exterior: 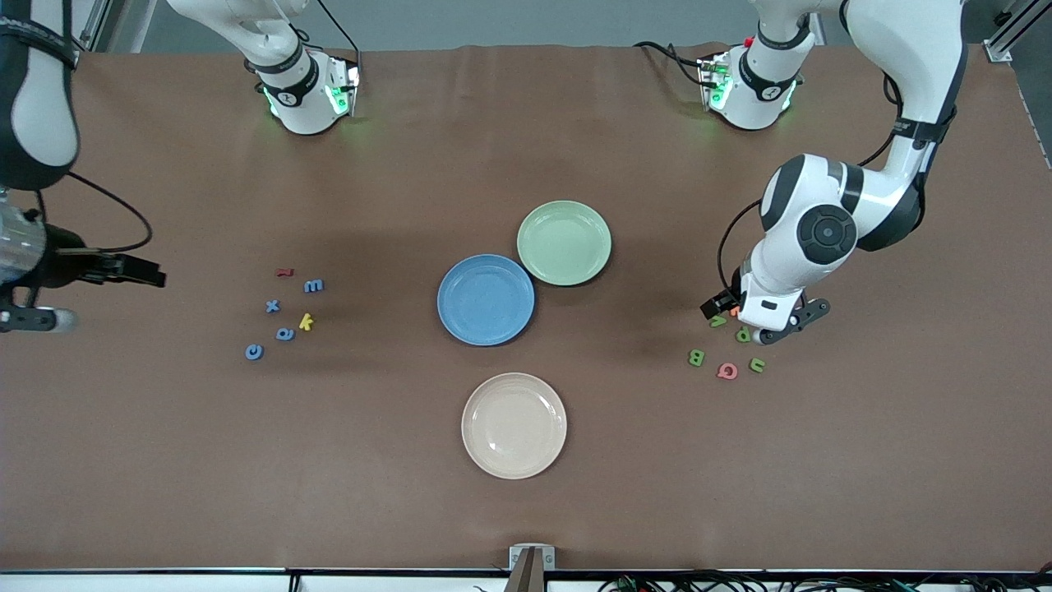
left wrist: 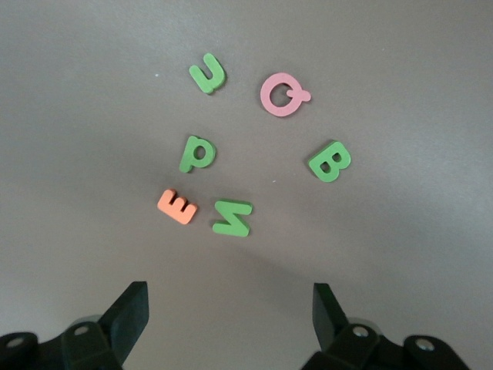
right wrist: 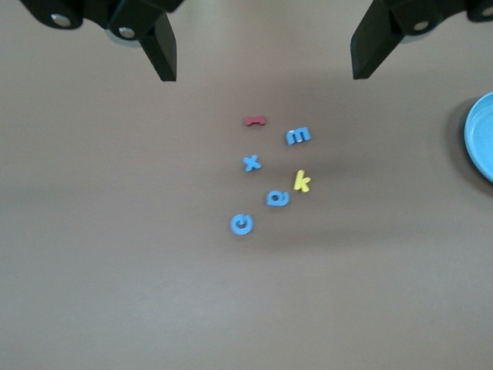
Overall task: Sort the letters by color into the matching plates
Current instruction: 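Grasp the green M with the left gripper while the right gripper grasps blue E, then carry the green M to the green plate while the right gripper carries E, then release both letters onto the plates and return both grippers to the letters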
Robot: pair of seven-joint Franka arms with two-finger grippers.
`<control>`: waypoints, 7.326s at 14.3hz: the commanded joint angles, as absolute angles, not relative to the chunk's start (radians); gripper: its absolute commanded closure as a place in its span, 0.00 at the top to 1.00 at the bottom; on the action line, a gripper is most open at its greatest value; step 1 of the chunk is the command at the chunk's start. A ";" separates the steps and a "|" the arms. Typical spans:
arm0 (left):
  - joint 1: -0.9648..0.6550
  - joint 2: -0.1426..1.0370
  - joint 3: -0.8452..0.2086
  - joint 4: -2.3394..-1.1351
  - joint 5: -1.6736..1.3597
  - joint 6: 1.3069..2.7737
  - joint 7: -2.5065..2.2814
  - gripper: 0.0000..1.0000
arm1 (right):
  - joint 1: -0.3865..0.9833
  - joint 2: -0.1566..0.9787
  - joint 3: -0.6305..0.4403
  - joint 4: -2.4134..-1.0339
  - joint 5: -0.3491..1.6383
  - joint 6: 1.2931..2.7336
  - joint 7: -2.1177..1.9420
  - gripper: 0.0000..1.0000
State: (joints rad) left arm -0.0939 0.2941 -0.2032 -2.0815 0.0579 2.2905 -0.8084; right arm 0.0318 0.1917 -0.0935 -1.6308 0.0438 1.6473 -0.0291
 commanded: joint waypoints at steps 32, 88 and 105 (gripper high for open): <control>-0.072 0.505 -0.189 -2.115 0.129 2.591 -0.865 0.47 | 0.189 0.313 -0.055 -2.427 0.120 2.688 -0.120 0.87; -0.023 0.489 -0.352 -1.950 0.344 2.494 -1.578 0.98 | 0.462 0.658 0.112 -1.666 0.103 2.220 1.085 1.00; -0.038 0.629 -0.299 -1.841 0.334 2.435 -1.859 0.91 | 0.085 0.278 0.110 -1.963 -0.029 2.005 0.539 1.00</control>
State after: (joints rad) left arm -0.0264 0.6256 -0.2967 -1.8628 0.3212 2.4751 -1.8327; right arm 0.1360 0.3678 0.0932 -1.8538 -0.0213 1.9635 0.5932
